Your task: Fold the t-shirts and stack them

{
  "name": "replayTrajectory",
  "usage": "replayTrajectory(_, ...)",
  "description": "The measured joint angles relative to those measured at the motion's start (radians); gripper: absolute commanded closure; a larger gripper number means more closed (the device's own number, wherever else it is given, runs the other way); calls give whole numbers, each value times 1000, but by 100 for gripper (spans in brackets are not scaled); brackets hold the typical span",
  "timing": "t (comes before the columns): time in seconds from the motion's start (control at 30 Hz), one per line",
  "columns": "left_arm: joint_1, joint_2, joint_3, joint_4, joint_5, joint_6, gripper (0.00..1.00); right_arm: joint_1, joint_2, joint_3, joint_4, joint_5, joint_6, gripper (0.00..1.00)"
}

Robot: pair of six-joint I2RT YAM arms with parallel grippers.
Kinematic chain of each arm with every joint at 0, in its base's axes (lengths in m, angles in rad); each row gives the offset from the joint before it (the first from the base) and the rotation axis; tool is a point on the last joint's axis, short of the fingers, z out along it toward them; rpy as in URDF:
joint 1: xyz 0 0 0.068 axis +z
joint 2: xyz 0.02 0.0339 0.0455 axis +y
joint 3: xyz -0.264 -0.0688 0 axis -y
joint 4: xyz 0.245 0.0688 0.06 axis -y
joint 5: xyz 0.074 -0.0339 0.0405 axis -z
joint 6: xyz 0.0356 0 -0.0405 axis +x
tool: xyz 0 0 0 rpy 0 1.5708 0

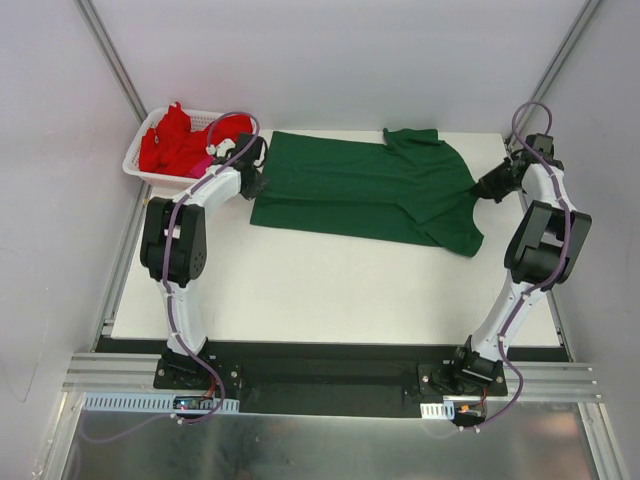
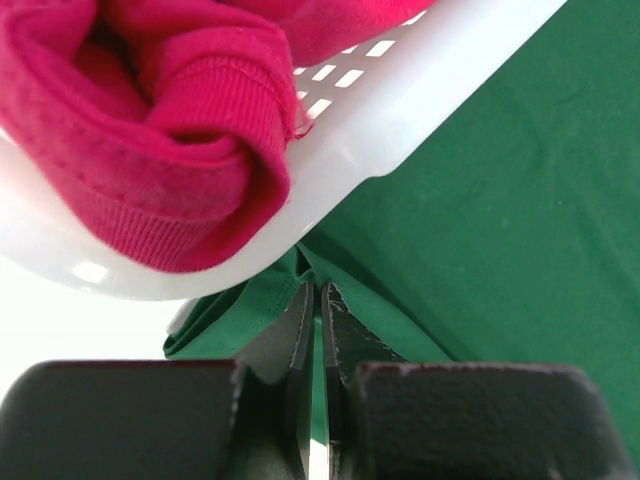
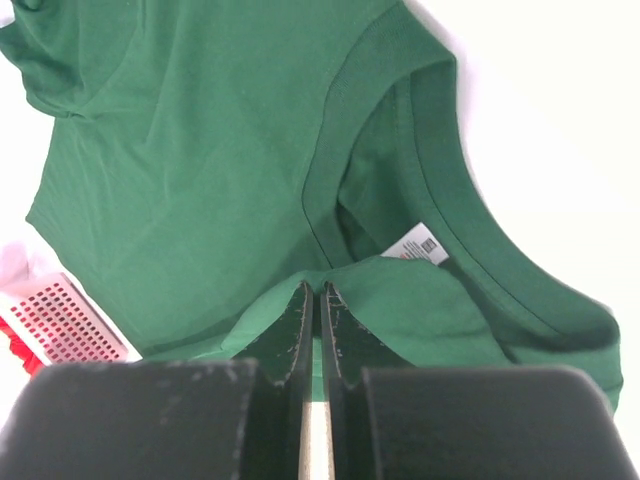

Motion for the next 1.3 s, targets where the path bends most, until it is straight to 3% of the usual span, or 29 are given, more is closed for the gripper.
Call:
replayTrajectory(0.03,0,6,3,0,1,2,61,0,8,6,0,-3,0,86)
replayTrajectory(0.07,0,10,8,-3,1,10,46,0,15,14,0,-8,0,72)
replayTrajectory(0.1,0,13,11,-3,2,15,26,1,28,29,0,-15,2,41)
replayTrajectory(0.13,0,14,13,-3,1,24,16,1,37,42,0,-18,6,26)
replayTrajectory(0.17,2,14,17,-9,1,25,13,2,52,63,-4,-21,6,2)
replayTrajectory(0.43,2,4,87,-31,-11,102,8,13,71,174,-14,-77,-20,4)
replayTrajectory(0.57,-31,-48,143,-39,-18,161,5,33,0,156,-17,-83,-38,4)
replayTrajectory(0.73,-137,-217,138,-20,-12,246,4,119,-301,-104,-1,-13,-53,4)
replayTrajectory(0.9,-246,-482,-61,14,42,282,3,225,-612,-409,-2,64,-66,4)
replayTrajectory(1.0,-252,-572,-180,24,67,282,3,234,-700,-540,0,116,-72,4)
replayTrajectory(1.17,-243,-539,-278,9,81,282,3,228,-646,-616,0,185,-74,4)
replayTrajectory(1.3,-243,-451,-275,14,84,277,3,223,-488,-565,-2,209,-80,4)
